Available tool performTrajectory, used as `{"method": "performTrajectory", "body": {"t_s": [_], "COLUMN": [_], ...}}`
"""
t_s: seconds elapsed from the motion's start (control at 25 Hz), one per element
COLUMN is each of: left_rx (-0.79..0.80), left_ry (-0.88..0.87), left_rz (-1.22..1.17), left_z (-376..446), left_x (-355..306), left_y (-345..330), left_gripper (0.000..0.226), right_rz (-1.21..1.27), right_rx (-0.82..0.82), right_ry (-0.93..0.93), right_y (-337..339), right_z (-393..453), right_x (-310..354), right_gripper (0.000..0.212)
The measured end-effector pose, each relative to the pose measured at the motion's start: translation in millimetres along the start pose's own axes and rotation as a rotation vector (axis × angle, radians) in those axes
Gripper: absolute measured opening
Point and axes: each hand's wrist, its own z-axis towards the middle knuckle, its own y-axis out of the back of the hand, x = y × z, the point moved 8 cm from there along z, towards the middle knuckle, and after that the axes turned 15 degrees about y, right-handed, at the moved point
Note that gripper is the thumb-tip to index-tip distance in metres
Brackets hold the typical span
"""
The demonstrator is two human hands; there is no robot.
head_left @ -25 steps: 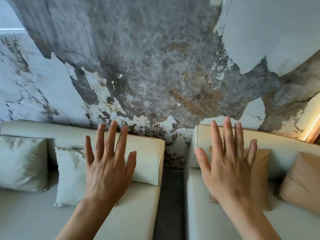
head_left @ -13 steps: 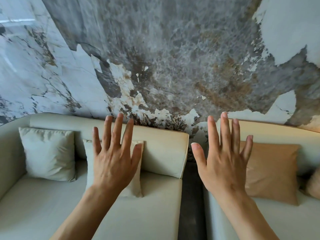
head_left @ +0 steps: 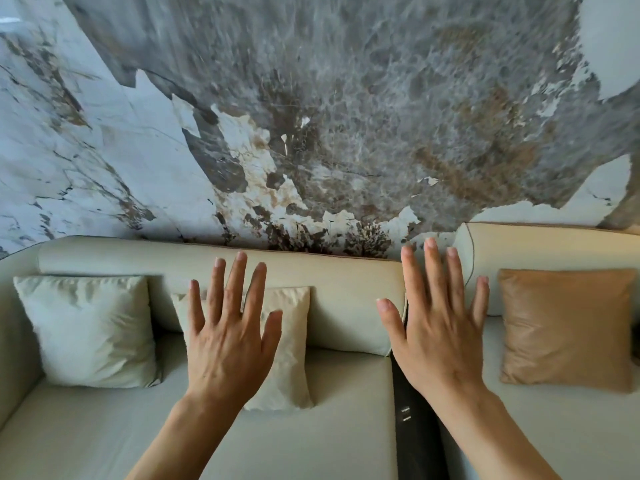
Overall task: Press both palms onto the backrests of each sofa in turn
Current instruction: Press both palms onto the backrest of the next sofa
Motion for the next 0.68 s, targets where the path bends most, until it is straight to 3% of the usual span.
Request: {"method": "performTrajectory", "body": {"t_s": [0.28, 0.68], "left_rx": [0.121, 0.232], "left_ry": [-0.083, -0.071], "left_rz": [-0.046, -0.035], "left_z": [24.2, 22.9], "left_x": [32.9, -10.3], "left_y": [-168.8, -381.0], "left_gripper": [0.063, 0.064], "right_rz": [-0.031, -0.010], "right_rx": [0.142, 0.235], "right_ry": [-0.076, -0.056], "right_y": [-166.9, -394.4], "right_z": [-5.5, -28.8], "right_x": [16.4, -19.3], "right_gripper": [0.070, 0.069]}}
